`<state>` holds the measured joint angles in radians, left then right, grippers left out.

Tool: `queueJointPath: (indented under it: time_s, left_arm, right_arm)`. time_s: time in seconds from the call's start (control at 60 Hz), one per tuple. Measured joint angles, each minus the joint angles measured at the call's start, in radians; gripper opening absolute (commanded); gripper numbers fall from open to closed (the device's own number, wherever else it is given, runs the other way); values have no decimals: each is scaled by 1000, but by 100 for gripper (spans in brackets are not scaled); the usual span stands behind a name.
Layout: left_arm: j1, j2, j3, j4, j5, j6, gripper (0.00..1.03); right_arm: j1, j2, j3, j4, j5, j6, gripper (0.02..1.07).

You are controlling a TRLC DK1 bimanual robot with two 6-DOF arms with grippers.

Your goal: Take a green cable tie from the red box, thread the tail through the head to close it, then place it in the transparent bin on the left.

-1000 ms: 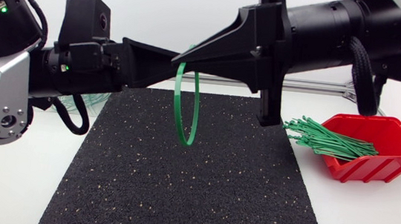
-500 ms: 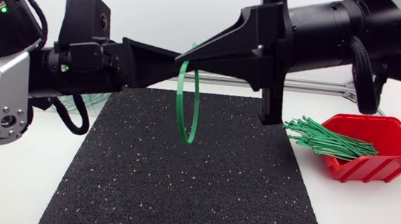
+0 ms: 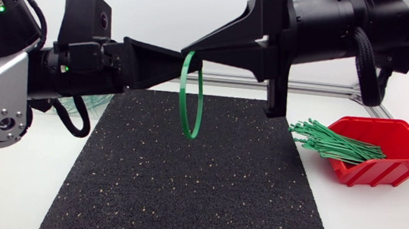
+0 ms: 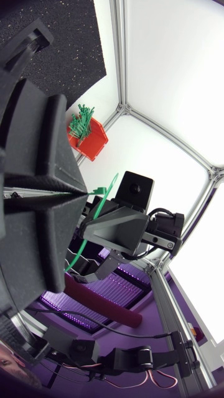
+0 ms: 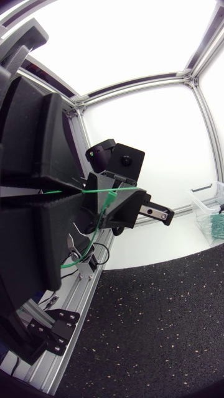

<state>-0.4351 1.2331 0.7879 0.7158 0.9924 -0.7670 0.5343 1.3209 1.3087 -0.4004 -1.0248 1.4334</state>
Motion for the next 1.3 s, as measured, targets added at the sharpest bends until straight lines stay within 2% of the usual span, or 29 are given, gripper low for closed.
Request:
queueJointPath:
  time_s: [0.433,0.783,1.3]
  left_arm:
    - [3,23,0,0,-4,0,3]
    - [53,43,27,0,-7,1,3]
    - [35,42,27,1,-7,0,3]
  right_arm:
    - [1,-16,28,-30,0,3,8]
    - [10,-35,-6,-29,0,4,8]
    - [69,8,-12,-6,0,7,8]
